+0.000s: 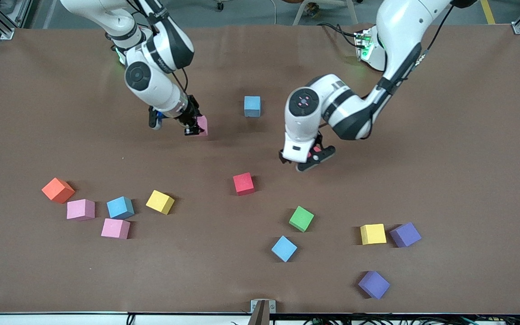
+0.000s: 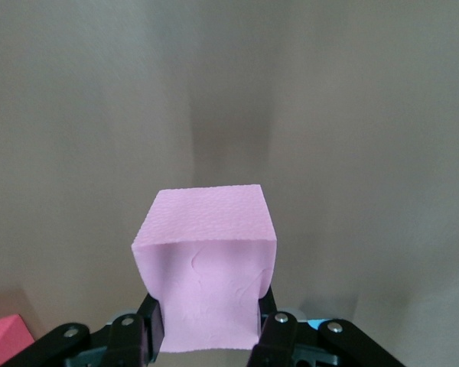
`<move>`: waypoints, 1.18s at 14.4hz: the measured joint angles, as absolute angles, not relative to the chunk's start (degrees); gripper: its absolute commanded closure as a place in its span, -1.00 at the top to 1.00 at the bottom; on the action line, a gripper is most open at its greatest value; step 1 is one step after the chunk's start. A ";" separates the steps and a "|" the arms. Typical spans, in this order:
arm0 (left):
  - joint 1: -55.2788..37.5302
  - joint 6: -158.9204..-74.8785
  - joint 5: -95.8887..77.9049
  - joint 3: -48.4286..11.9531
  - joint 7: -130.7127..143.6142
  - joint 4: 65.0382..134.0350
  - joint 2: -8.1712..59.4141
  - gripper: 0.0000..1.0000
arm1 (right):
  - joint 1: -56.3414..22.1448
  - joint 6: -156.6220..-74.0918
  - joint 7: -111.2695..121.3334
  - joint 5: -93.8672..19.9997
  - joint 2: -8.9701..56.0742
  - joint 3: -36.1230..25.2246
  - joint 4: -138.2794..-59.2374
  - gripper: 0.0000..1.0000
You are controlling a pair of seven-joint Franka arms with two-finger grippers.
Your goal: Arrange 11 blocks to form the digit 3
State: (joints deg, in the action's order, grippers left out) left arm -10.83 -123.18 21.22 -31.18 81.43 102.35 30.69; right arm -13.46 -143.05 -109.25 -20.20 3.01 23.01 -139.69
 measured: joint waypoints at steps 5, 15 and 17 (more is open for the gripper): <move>-8.92 -129.70 21.73 -31.21 87.69 105.80 31.87 0.96 | -13.83 -147.28 -110.96 -24.33 4.19 25.41 -142.21 -1.00; -9.10 -131.48 29.35 -31.39 99.18 109.71 33.80 0.99 | -22.06 -156.67 -111.08 -33.95 11.04 26.52 -142.25 -1.00; -9.05 -131.48 29.35 -31.39 99.40 109.69 33.22 0.99 | -22.98 -156.77 -111.08 -35.13 11.05 26.53 -142.24 -1.00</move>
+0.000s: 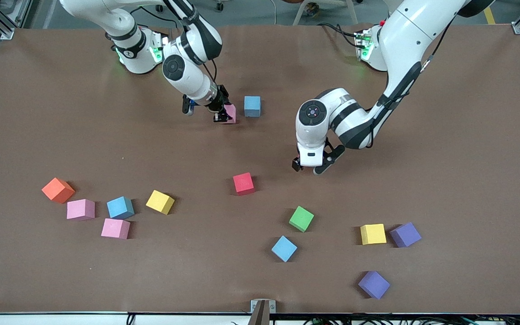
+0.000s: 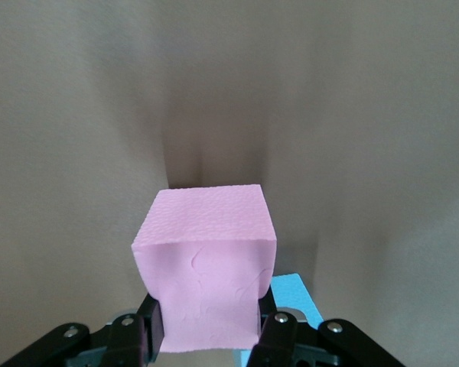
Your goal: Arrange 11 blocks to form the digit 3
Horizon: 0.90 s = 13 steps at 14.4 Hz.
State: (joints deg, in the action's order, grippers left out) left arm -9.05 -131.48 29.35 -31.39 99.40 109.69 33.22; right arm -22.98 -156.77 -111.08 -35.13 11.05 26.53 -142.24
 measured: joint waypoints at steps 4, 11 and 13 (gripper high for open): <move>-9.23 -130.91 29.35 -31.48 101.99 110.02 31.89 0.99 | -23.93 -158.01 -111.10 -36.78 11.46 26.53 -142.25 -1.00; -10.43 -131.36 35.00 -32.01 110.79 114.94 31.82 0.99 | -25.57 -160.19 -111.13 -39.24 13.18 26.53 -142.25 -1.00; -10.45 -132.48 35.52 -32.00 110.83 115.70 31.83 0.45 | -25.64 -160.21 -111.14 -39.26 13.72 26.53 -142.26 -1.00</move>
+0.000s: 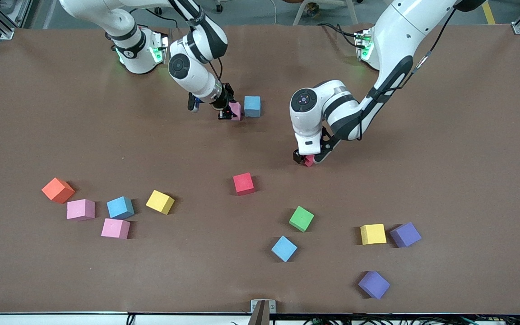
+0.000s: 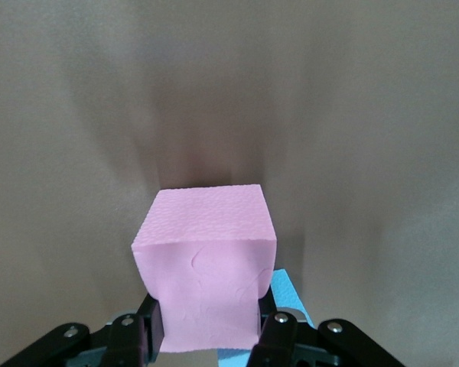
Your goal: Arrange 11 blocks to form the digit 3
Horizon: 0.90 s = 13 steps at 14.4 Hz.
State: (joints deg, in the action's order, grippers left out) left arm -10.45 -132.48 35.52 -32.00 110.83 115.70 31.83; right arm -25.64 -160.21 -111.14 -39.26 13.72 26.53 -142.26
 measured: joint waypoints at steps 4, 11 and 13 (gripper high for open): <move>-9.82 -133.45 36.03 -31.94 111.35 115.76 31.86 -0.68 | -25.76 -160.60 -111.18 -39.36 14.05 26.53 -142.25 -1.00; -9.59 -132.62 35.85 -34.96 125.08 113.87 31.75 -0.76 | -27.31 -161.79 -111.88 -39.49 14.17 26.53 -142.25 -1.00; -9.70 -129.43 34.59 -38.16 130.12 113.54 31.74 -0.76 | -27.76 -161.88 -111.89 -39.51 14.18 26.53 -142.25 -0.99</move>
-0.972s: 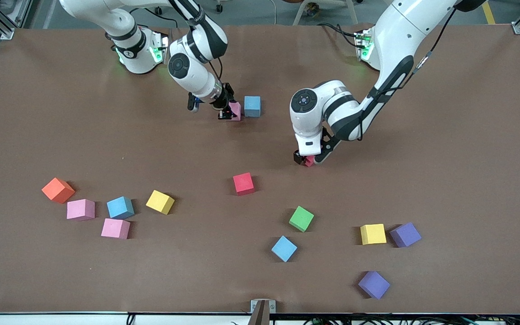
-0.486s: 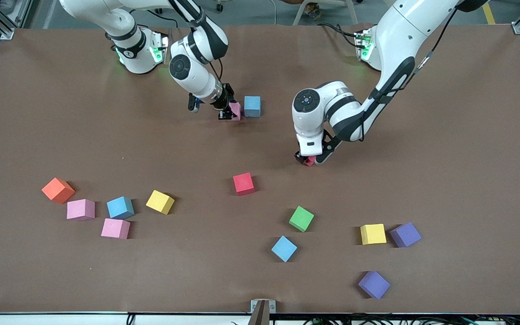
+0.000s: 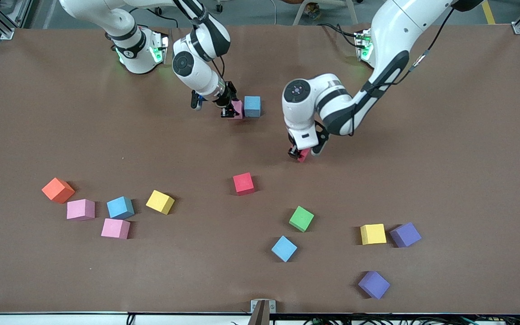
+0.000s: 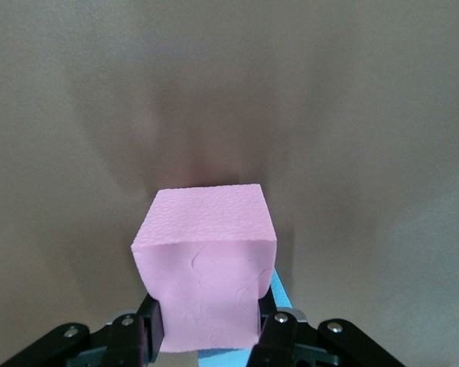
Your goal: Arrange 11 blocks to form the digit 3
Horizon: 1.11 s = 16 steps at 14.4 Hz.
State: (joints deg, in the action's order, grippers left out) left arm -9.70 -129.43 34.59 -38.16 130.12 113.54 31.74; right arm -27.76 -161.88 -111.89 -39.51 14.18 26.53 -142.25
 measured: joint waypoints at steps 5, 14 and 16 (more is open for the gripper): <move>-11.41 -124.31 30.16 -43.01 139.28 113.08 31.78 -0.76 | -28.07 -161.95 -111.92 -39.54 14.19 26.53 -142.25 -0.99; -14.76 -123.89 25.14 -43.20 154.59 112.73 37.25 -0.76 | -28.18 -162.43 -111.99 -40.86 14.38 26.53 -142.25 -0.99; -14.83 -123.89 23.94 -43.21 155.89 112.53 37.24 -0.76 | -28.20 -162.46 -111.99 -40.95 14.41 26.53 -142.25 -0.99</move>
State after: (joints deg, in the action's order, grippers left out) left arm -14.83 -123.89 23.94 -43.21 155.89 112.53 37.24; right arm -28.20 -162.46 -111.99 -40.95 14.41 26.53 -142.25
